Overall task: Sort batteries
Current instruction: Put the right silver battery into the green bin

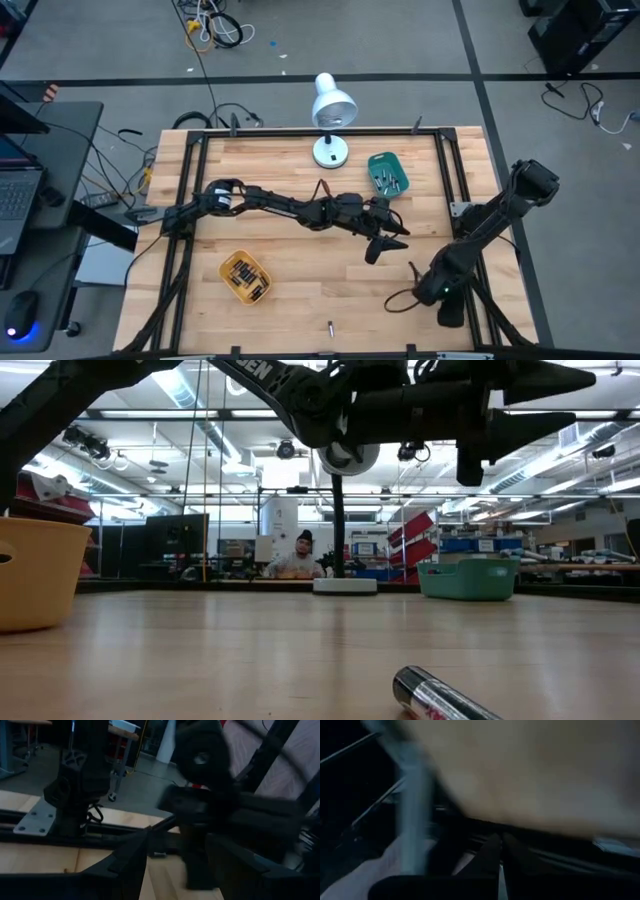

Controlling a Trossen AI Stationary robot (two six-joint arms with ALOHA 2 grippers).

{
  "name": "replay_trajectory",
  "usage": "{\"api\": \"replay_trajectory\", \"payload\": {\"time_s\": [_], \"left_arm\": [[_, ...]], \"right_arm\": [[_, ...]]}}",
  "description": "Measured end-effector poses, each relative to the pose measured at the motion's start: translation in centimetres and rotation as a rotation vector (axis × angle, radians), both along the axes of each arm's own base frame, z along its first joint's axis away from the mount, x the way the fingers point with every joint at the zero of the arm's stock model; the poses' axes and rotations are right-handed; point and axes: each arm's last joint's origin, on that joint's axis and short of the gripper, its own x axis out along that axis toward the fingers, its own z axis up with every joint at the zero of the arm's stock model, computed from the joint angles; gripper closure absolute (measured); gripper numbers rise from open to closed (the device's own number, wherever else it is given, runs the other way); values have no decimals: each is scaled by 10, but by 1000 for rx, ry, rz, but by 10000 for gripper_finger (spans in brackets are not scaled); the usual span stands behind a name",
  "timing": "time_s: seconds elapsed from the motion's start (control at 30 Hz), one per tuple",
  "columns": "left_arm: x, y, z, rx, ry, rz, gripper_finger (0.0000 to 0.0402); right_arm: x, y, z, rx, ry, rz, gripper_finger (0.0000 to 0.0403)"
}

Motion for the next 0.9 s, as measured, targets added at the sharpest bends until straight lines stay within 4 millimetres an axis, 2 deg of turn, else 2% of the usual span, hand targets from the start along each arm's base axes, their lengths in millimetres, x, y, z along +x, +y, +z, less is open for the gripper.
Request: {"api": "replay_trajectory", "payload": {"time_s": [0.17, 0.27, 0.5, 0.63, 0.9], "left_arm": [[0, 0, -3, 5, 32, -3, 186], [0, 0, -4, 4, 48, -4, 186], [0, -5, -5, 5, 51, -13, 186], [-1, -6, -8, 9, 80, -4, 186], [0, -4, -9, 12, 94, 17, 186]], "right_arm": [[-28, -24, -25, -111, 217, -93, 401], [-34, -28, -34, -112, 260, -144, 402], [-29, -26, -29, -134, 197, -116, 403], [-34, -33, -31, -267, 175, -118, 403], [-33, -38, -31, -306, 171, -127, 403]]}}
